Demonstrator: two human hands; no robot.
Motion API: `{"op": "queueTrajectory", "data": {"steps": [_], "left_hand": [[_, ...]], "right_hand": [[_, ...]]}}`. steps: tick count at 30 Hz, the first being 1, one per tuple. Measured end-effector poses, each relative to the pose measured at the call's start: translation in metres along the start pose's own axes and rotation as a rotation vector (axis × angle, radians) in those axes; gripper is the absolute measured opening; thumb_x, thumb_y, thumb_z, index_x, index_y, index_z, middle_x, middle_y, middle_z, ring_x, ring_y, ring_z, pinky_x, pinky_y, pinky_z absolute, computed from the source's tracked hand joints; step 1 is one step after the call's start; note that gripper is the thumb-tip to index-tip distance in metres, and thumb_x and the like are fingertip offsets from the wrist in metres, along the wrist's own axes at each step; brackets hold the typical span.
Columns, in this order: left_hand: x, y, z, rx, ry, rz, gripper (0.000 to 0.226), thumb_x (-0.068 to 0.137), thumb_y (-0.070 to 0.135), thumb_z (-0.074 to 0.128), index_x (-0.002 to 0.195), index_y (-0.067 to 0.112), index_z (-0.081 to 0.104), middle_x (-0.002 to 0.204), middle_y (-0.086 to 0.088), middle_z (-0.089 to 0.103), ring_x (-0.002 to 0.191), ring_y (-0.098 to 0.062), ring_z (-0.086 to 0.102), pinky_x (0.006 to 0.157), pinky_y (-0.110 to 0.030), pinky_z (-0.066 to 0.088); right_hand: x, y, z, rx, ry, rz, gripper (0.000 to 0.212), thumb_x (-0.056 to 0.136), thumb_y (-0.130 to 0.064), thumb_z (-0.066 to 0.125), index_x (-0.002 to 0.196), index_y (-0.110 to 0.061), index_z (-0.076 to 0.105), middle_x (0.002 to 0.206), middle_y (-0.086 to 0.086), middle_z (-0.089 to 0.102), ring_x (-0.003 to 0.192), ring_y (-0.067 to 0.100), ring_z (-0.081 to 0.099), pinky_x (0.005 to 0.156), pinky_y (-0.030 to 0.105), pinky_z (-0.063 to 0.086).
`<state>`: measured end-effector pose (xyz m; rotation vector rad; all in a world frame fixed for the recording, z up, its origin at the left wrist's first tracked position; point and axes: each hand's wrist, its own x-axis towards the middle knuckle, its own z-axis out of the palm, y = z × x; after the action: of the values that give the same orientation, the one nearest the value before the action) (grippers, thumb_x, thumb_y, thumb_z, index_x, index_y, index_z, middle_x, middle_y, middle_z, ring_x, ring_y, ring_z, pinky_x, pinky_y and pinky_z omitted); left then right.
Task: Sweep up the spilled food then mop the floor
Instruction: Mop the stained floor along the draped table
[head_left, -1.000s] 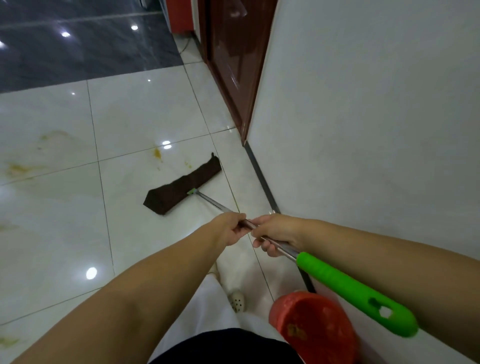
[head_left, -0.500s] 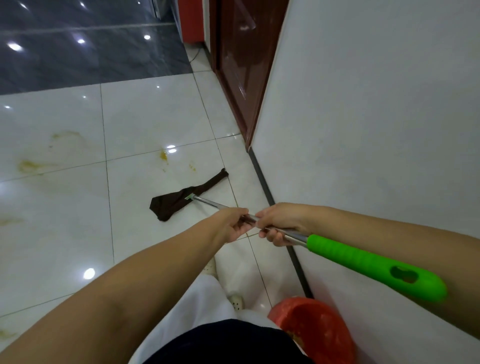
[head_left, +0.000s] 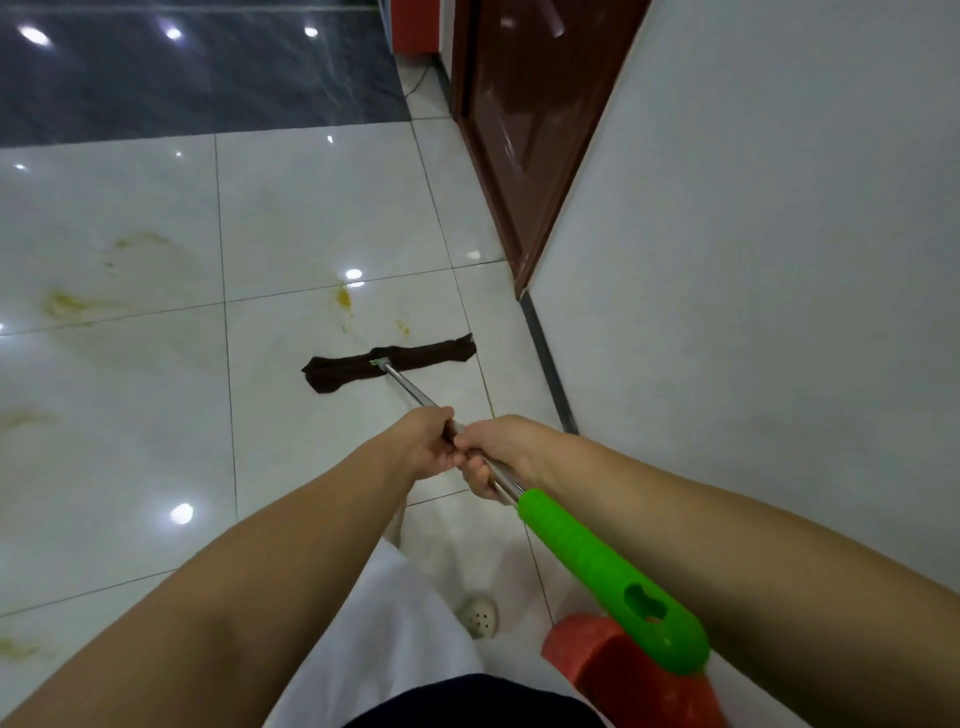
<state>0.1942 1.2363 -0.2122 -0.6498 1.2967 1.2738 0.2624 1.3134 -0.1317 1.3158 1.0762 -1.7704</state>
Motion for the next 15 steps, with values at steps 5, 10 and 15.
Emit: {"op": "queueTrajectory", "data": {"steps": [5, 10, 15], "left_hand": [[0.016, 0.069, -0.027, 0.002, -0.004, 0.026, 0.036, 0.103, 0.022, 0.034, 0.07, 0.009, 0.039, 0.06, -0.006, 0.04, 0.054, -0.016, 0.04, 0.042, -0.023, 0.044], [0.031, 0.134, -0.052, 0.024, 0.013, 0.042, 0.037, 0.103, 0.021, 0.034, 0.068, 0.009, 0.037, 0.063, -0.004, 0.033, 0.053, -0.016, 0.035, 0.037, -0.019, 0.042], [0.043, 0.189, -0.075, 0.121, 0.028, 0.047, 0.037, 0.103, 0.018, 0.034, 0.067, 0.009, 0.037, 0.051, -0.005, 0.039, 0.049, -0.016, 0.035, 0.04, -0.02, 0.036]], "right_hand": [[0.02, -0.066, 0.036, 0.026, 0.017, 0.013, 0.031, 0.099, -0.01, 0.038, 0.069, -0.007, 0.044, 0.043, 0.003, 0.042, 0.019, 0.004, 0.031, 0.027, 0.005, 0.027], [0.043, -0.124, 0.068, 0.03, 0.052, -0.011, 0.026, 0.098, -0.01, 0.039, 0.073, -0.007, 0.045, 0.06, 0.004, 0.044, 0.019, 0.004, 0.032, 0.028, 0.006, 0.029], [0.07, -0.169, 0.093, 0.055, 0.055, -0.026, 0.024, 0.098, -0.009, 0.039, 0.075, -0.006, 0.047, 0.061, 0.006, 0.046, 0.02, 0.004, 0.032, 0.029, 0.006, 0.03]]}}
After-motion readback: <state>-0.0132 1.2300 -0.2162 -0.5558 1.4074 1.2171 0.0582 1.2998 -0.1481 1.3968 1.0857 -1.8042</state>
